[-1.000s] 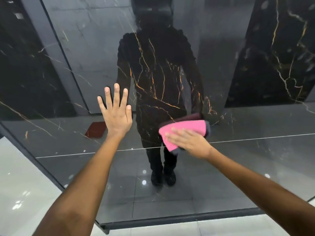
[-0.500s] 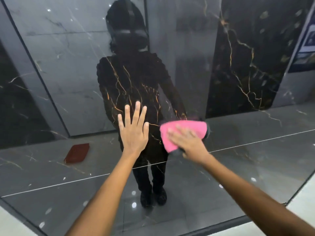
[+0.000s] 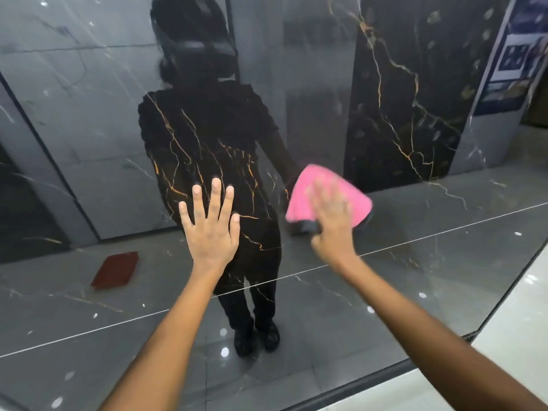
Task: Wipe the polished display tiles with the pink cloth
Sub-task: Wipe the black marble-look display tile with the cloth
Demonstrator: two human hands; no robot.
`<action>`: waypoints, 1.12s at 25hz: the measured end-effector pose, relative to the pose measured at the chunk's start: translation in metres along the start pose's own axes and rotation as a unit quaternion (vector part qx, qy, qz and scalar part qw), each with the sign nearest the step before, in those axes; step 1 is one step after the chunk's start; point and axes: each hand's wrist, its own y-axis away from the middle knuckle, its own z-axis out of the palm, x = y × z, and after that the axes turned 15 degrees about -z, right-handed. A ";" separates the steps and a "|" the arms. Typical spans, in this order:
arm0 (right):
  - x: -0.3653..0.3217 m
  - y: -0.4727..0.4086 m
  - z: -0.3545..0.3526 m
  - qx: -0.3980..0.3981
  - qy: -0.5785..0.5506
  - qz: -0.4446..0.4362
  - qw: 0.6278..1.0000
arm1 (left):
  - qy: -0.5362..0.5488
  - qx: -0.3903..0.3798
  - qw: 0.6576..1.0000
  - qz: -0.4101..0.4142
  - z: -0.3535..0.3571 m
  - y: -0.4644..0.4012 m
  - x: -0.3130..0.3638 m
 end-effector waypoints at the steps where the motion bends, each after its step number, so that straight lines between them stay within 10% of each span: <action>1: -0.017 0.037 0.016 -0.078 0.058 -0.154 0.983 | 0.001 0.001 1.000 0.001 0.000 0.001 0.000; 4: 0.019 0.080 0.018 -0.155 0.139 -0.314 0.926 | 0.011 0.007 1.000 0.009 0.002 0.000 0.000; 7: 0.085 0.026 -0.011 0.078 0.039 0.190 0.978 | 0.005 0.011 1.000 0.010 0.000 -0.004 0.000; 10: 0.075 -0.004 -0.016 0.303 -0.109 0.560 0.764 | 0.000 0.011 1.000 0.010 0.002 0.000 0.000; 16: -0.147 0.051 0.068 0.112 -0.224 0.422 0.871 | 0.012 0.026 0.999 0.014 0.004 0.000 -0.001; 22: 0.048 0.037 0.011 0.367 -0.171 0.650 0.644 | 0.006 0.024 1.000 0.003 0.004 0.002 0.003; 28: -0.070 0.044 0.029 0.027 -0.133 0.291 0.947 | 0.030 -0.021 0.999 -0.021 -0.011 -0.004 0.009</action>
